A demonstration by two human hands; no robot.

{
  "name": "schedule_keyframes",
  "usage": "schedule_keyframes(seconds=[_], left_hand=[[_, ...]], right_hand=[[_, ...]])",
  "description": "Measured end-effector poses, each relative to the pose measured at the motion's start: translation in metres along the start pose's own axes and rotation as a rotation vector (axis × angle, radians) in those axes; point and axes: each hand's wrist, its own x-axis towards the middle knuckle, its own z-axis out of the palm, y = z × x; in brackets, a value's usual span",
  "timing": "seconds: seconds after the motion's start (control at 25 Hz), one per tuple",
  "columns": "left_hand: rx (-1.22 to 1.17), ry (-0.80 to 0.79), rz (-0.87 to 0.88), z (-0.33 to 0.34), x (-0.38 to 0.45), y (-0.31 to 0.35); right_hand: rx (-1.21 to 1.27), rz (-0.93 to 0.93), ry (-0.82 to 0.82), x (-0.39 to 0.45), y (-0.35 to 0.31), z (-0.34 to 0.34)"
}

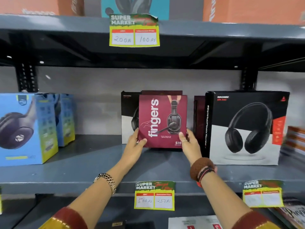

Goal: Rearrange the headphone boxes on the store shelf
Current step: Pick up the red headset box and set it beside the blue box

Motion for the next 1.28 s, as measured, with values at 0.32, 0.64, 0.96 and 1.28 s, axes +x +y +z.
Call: schedule_keyframes(seconds=[0.32,0.64,0.96,1.28], left_hand=[[-0.152,0.112,0.143,-0.010,-0.019,0.016],[-0.262,0.111,0.141,-0.030,-0.052,0.032],[-0.252,0.408,0.114,-0.147,-0.104,0.016],[-0.033,0.335,0.026,-0.248,-0.126,-0.010]], right_hand=[[0.293,-0.109,0.088,-0.035,-0.008,-0.005],[0.382,-0.145,0.078,-0.064,-0.027,-0.003],[0.227,-0.123,-0.250,-0.114,-0.068,0.107],[0.195,-0.071,-0.311,-0.144,-0.056,0.203]])
